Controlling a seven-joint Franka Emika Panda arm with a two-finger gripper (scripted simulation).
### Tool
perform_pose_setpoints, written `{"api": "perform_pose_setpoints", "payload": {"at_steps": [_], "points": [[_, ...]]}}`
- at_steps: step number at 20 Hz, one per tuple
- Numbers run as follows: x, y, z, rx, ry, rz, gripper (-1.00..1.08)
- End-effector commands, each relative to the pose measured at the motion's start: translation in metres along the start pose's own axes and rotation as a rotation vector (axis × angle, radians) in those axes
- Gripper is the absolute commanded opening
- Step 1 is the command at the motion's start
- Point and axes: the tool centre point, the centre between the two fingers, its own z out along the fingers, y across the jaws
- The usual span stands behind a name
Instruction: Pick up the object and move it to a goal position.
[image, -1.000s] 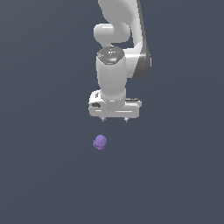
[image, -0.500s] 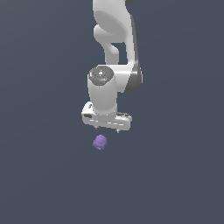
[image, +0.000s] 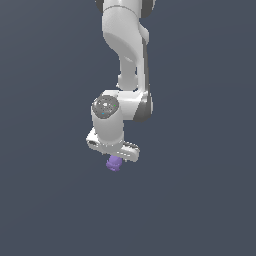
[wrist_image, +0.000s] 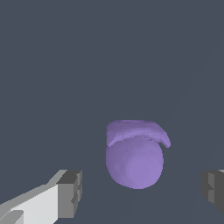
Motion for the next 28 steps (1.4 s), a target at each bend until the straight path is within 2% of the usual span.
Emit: {"api": "perform_pose_setpoints", "payload": {"at_steps": [1,8,17,23,24,28], "points": [[0.003,0.003,0.005,-0.004,0.001,0.013,1.0],[0.003,0.004,0.01,-0.005,0.0,0.015,1.0],[0.003,0.005,0.05,-0.005,0.001,0.018,1.0],[0.004,0.005,0.057,-0.005,0.001,0.018,1.0],[0.004,0.005,0.057,-0.005,0.001,0.018,-1.0],[0.004,0.005,0.057,-0.005,0.001,0.018,-1.0]]}}
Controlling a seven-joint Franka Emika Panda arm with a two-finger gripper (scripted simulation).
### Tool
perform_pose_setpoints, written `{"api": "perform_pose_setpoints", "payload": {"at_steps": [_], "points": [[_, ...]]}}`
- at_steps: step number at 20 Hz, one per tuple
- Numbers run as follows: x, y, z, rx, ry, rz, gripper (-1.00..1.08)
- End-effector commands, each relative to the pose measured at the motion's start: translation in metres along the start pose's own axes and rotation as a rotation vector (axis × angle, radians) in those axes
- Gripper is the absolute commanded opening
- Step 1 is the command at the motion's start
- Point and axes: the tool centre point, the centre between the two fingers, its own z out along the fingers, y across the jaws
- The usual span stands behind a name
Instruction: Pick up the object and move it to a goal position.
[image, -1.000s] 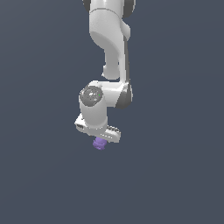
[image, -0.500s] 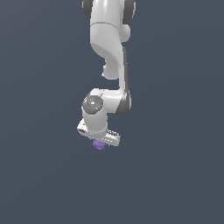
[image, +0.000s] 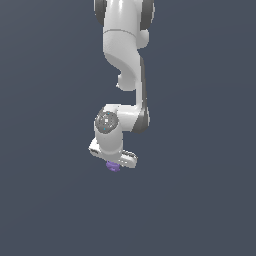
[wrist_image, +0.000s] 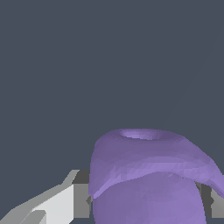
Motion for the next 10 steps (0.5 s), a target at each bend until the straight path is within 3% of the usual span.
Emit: {"api": "perform_pose_setpoints", "payload": {"at_steps": [1,10], "points": [[0.0002,0.0001,0.0,0.0,0.0,0.0,-1.0],[-0.001,0.0034,-0.003,0.0,0.0,0.0,-1.0]]}}
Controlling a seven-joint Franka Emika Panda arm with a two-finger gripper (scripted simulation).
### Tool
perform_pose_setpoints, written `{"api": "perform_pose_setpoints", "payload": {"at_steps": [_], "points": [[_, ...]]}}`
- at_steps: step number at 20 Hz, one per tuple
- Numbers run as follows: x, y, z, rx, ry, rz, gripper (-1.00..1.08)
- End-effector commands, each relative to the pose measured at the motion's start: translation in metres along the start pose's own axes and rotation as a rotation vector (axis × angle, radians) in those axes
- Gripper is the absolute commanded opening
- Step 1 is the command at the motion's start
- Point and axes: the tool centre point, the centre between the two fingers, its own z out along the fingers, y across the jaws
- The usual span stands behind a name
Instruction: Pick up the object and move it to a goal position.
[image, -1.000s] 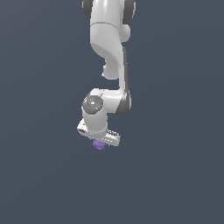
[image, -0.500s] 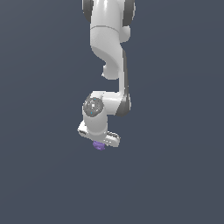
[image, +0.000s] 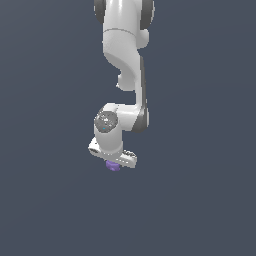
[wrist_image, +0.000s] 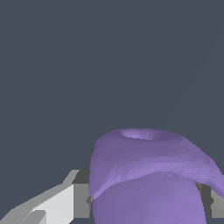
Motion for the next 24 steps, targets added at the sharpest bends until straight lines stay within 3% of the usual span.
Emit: {"api": "perform_pose_setpoints", "payload": {"at_steps": [1,9,24], "points": [[-0.001,0.004,-0.003,0.0,0.001,0.0,-1.0],[-0.011,0.035,-0.031,0.0,0.001,0.001,-1.0],[-0.039,0.131,-0.118,0.001,0.001,0.001,-1.0]]}}
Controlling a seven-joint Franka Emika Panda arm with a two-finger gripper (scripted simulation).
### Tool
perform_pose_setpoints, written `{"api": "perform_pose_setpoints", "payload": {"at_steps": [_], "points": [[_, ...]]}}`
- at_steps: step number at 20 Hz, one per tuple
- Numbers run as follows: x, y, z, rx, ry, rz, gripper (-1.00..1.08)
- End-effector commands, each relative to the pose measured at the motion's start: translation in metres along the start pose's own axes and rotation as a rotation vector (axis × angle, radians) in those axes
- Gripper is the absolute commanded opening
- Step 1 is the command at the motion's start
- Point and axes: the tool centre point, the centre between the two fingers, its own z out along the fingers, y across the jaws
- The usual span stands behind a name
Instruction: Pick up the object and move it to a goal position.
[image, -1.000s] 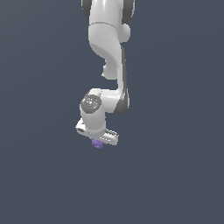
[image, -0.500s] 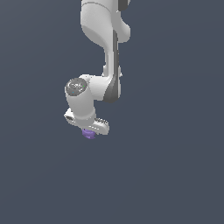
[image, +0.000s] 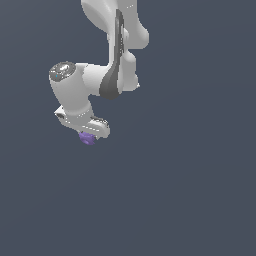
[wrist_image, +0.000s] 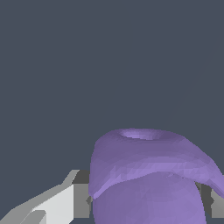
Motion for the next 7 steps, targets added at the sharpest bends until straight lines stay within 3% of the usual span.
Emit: {"api": "perform_pose_setpoints", "payload": {"at_steps": [1,7], "points": [[-0.003,0.011,-0.01,0.0,-0.001,-0.001,-1.0],[-0.005,0.022,-0.02,0.0,-0.001,-0.001,-1.0]]}}
